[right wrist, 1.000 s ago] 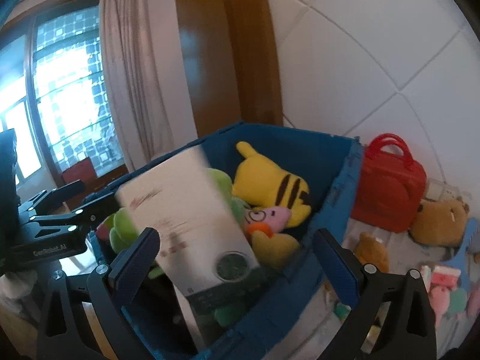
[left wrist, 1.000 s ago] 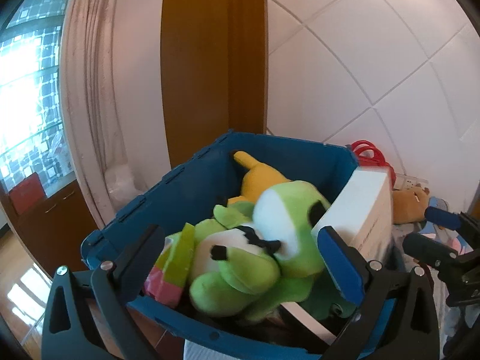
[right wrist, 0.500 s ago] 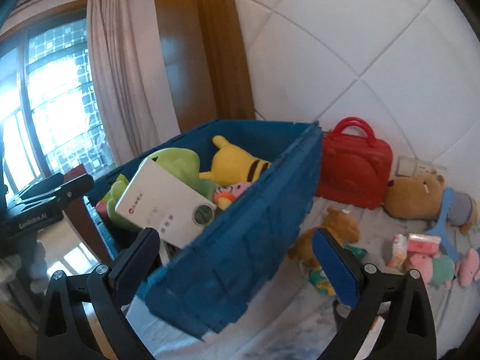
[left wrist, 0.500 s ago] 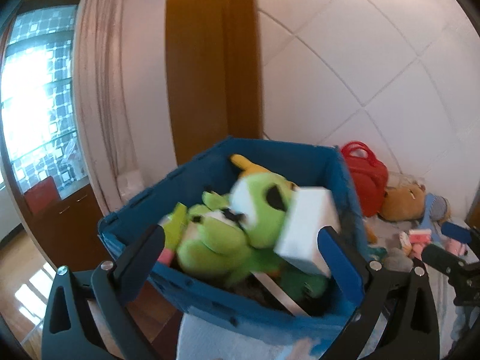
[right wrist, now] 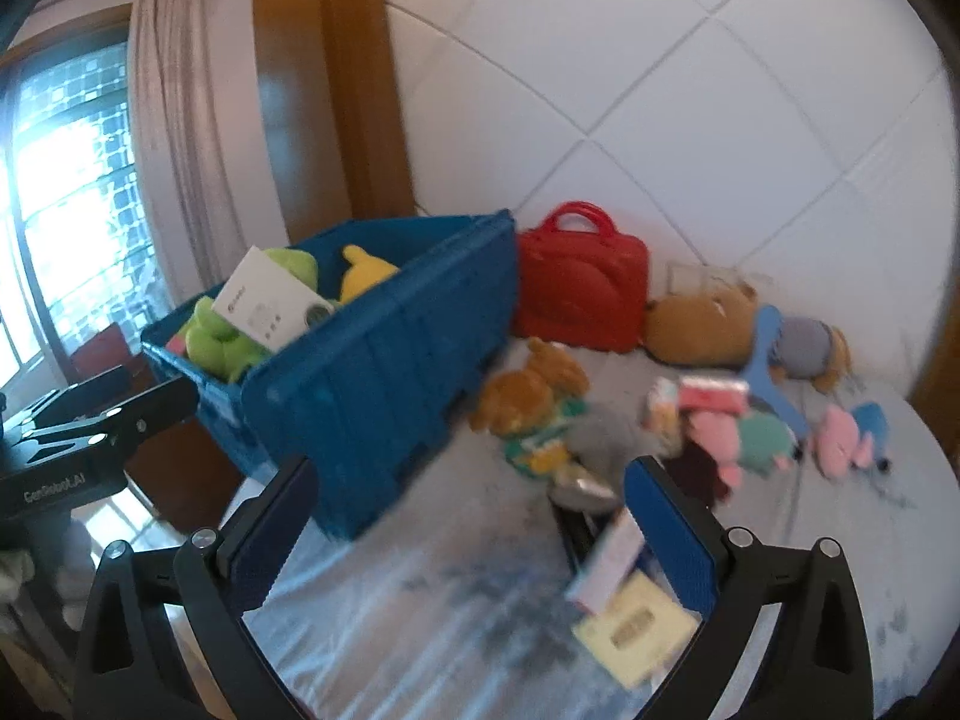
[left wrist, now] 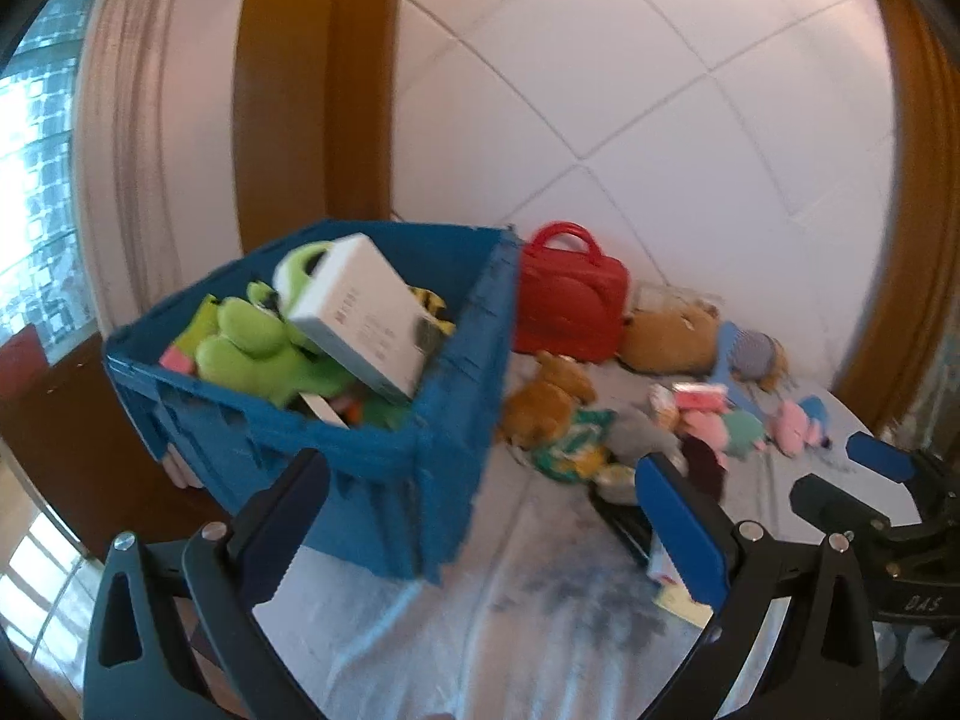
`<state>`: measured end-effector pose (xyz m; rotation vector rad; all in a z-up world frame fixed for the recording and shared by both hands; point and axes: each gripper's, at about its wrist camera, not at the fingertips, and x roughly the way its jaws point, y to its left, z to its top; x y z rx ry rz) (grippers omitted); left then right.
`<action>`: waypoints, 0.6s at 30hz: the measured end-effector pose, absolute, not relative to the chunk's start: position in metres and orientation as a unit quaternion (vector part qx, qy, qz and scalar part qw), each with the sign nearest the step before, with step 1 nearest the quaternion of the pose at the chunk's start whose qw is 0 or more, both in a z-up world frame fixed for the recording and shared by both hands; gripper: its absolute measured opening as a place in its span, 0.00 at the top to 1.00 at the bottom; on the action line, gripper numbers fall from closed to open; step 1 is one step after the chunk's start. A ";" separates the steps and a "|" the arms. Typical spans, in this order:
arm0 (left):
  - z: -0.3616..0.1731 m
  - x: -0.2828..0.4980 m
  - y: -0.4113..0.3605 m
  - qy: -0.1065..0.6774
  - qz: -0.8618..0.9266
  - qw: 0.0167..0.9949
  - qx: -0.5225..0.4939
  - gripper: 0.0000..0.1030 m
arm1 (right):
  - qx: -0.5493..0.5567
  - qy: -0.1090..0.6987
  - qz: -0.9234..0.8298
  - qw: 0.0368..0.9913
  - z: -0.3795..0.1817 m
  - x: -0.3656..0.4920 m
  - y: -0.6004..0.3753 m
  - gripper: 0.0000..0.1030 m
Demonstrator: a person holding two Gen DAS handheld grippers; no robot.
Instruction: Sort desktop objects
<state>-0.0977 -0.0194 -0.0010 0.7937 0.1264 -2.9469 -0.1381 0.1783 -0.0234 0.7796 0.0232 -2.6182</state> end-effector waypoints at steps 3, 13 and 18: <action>-0.002 -0.079 -0.007 0.031 -0.966 0.022 0.256 0.00 | 0.274 0.006 -0.944 0.182 -0.023 -0.113 0.189 0.00; 0.005 -0.039 -0.018 0.013 -0.966 0.011 0.257 0.00 | 0.258 -0.002 -0.957 0.135 -0.012 -0.054 0.185 0.00; 0.007 -0.024 -0.024 0.012 -0.967 0.001 0.253 0.00 | 0.252 -0.007 -0.959 0.126 -0.007 -0.039 0.178 0.00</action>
